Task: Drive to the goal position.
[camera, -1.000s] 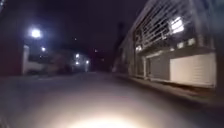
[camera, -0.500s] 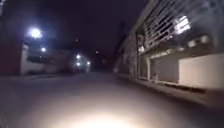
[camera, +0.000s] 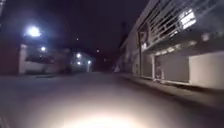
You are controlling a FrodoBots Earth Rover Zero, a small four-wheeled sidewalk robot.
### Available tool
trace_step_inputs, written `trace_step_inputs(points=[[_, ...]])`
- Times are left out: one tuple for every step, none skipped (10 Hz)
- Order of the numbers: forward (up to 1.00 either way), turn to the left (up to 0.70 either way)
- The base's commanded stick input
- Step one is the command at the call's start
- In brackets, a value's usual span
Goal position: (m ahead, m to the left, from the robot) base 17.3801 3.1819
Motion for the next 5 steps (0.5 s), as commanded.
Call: trace_step_inputs(points=[[0.7,0.0],[0.7,0.0],[0.7,0.0],[0.7,0.0],[0.7,0.0]])
